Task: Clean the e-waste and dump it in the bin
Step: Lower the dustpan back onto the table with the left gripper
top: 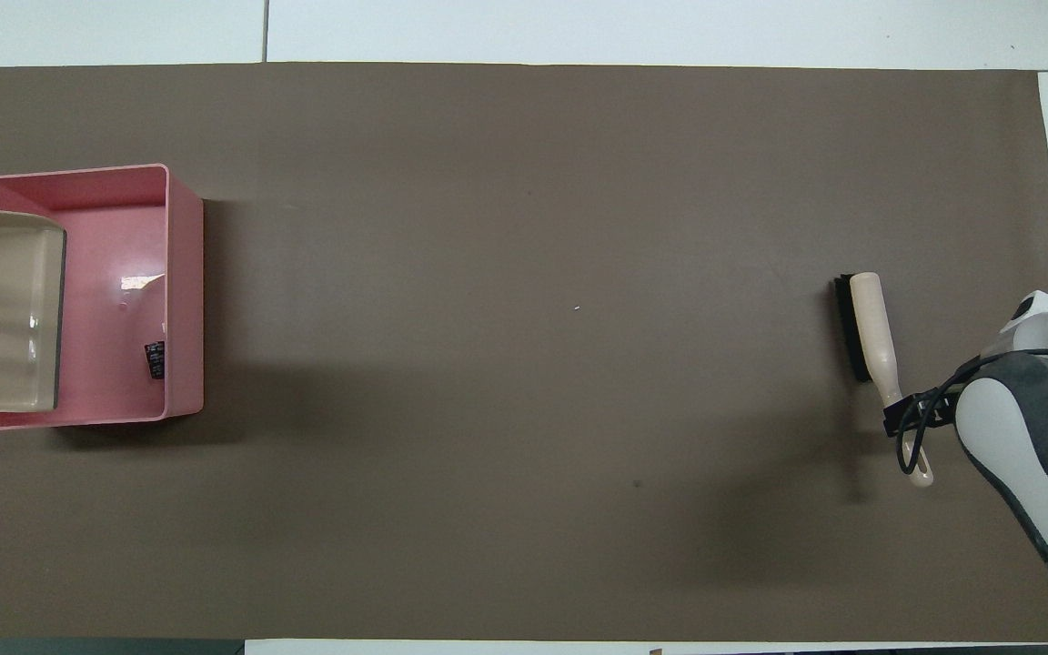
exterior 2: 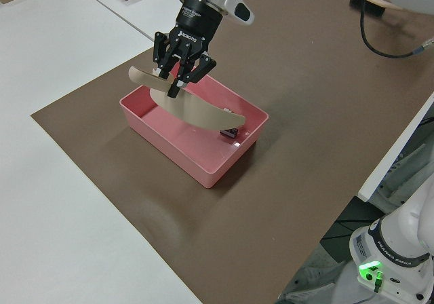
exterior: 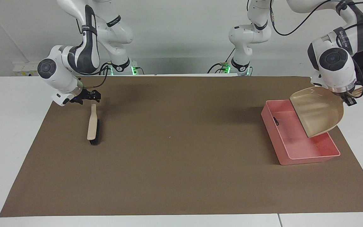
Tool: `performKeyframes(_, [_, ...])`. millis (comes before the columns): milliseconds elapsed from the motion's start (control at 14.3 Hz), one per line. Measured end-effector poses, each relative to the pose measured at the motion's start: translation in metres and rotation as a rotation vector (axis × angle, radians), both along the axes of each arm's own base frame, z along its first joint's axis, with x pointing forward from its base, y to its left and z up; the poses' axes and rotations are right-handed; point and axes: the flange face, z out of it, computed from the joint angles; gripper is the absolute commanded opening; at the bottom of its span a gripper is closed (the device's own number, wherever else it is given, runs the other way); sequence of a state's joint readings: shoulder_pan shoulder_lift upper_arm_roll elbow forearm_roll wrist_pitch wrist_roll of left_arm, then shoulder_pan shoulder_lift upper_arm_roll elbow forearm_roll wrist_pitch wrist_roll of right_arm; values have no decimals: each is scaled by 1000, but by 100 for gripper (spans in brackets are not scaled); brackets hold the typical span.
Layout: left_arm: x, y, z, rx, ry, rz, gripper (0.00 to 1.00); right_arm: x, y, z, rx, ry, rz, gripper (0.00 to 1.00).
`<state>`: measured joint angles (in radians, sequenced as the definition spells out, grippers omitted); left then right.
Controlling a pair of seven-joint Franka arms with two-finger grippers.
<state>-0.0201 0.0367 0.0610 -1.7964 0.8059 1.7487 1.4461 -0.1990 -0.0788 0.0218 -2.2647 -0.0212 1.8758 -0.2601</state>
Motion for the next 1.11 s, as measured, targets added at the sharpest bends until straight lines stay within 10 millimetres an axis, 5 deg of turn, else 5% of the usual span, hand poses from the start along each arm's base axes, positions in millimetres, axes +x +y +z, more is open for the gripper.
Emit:
performKeyframes(209, [-15, -35, 26, -43, -16, -14, 1, 19, 2, 35, -5, -26, 10, 99])
performKeyframes(418, [-20, -64, 17, -205, -7, -5, 2, 42, 3, 76, -17, -95, 20, 99])
performKeyframes(627, [-21, -102, -5, -322, 7, -49, 2, 63, -7, 120, -21, -117, 4, 99])
performKeyframes(906, [-40, -210, -60, -390, 21, -139, 0, 77, -22, 182, -31, -162, -20, 99])
performKeyframes(1115, [-56, -272, -100, -425, 5, -108, 0, 72, -28, 216, -32, -160, -34, 99])
